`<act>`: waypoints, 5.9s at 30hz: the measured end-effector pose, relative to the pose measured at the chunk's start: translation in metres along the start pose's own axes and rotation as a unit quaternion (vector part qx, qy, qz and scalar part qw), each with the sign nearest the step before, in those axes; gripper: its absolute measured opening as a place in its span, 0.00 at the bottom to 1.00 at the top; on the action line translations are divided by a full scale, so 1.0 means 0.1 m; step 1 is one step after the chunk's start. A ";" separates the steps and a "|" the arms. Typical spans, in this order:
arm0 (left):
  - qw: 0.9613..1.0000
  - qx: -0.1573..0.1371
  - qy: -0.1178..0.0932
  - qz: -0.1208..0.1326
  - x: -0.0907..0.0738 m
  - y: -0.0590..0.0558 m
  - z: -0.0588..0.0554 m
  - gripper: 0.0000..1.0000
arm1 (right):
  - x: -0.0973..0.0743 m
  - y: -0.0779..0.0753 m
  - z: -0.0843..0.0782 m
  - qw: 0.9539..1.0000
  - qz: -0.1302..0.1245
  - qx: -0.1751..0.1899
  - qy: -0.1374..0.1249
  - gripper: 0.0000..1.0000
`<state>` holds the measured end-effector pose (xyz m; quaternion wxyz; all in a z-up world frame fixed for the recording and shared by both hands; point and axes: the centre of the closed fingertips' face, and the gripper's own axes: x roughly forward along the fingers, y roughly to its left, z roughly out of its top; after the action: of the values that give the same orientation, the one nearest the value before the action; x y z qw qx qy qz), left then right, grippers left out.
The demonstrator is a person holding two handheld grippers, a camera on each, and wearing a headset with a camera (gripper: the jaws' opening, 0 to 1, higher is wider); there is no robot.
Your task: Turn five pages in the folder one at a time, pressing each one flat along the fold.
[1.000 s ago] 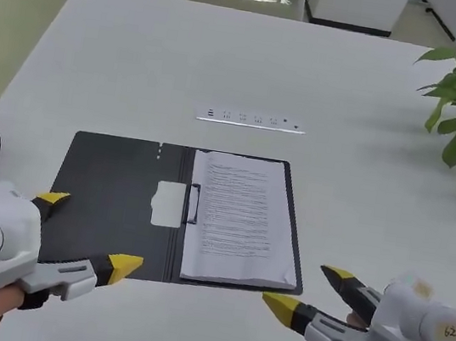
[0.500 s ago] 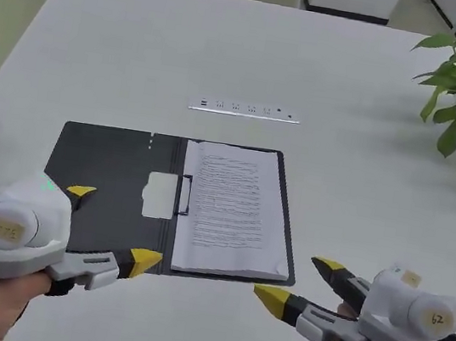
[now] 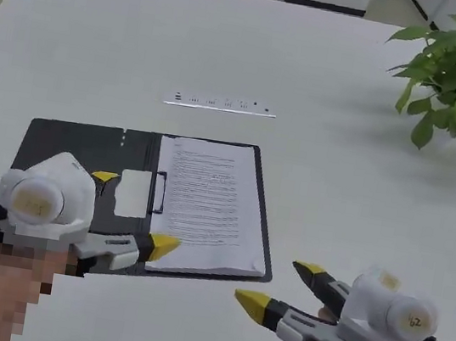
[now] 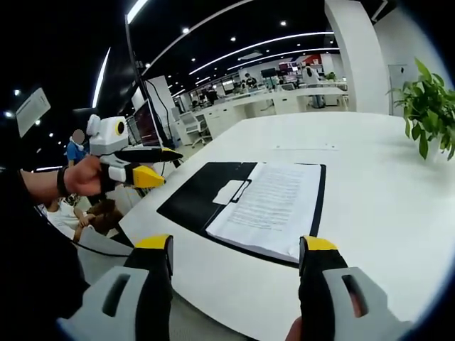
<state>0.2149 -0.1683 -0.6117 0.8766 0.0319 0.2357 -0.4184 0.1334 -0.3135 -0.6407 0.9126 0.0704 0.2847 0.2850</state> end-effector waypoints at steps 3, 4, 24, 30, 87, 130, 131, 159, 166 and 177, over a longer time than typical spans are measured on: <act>1.000 0.007 -0.001 -0.012 0.13 -0.03 0.06 0.82 | -0.01 -0.02 0.00 1.000 -0.004 0.006 -0.004 0.71; 1.000 0.008 -0.001 -0.015 0.17 -0.05 0.07 0.82 | -0.01 -0.02 0.00 1.000 -0.004 0.007 -0.005 0.71; 0.996 0.043 0.021 -0.077 0.99 -0.51 0.11 0.81 | -0.04 -0.13 -0.06 0.999 -0.009 0.029 -0.011 0.70; 0.995 0.044 0.049 -0.078 1.27 -0.59 -0.10 0.79 | -0.07 -0.18 -0.09 0.999 -0.010 0.035 -0.009 0.70; 0.989 0.053 0.135 -0.029 2.00 -0.47 -0.97 0.57 | 0.86 -0.78 -0.17 0.994 0.039 0.105 0.006 0.65; 0.990 0.029 0.135 -0.040 1.84 -0.58 -1.01 0.62 | 1.14 -1.08 -0.24 0.966 0.047 0.247 -0.056 0.16; 0.990 0.028 0.134 -0.041 1.83 -0.59 -1.00 0.62 | 1.14 -1.07 -0.23 0.966 0.047 0.247 -0.056 0.14; 0.996 0.017 0.083 0.009 1.18 -0.38 -0.71 0.70 | 1.19 -0.71 0.18 0.968 0.079 0.219 -0.094 0.00; 0.997 0.004 0.071 0.042 0.89 -0.07 -0.71 0.70 | 1.24 -0.54 0.33 0.968 0.092 0.211 -0.106 0.00; 0.994 -0.029 0.049 0.096 0.38 0.29 -0.71 0.70 | 1.38 -0.17 0.49 0.967 0.117 0.198 -0.110 0.00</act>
<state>0.2298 -0.1590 -0.6959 0.9004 0.0492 0.2868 -0.3235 0.2624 -0.2487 -0.6716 0.8665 0.3136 0.2228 0.3183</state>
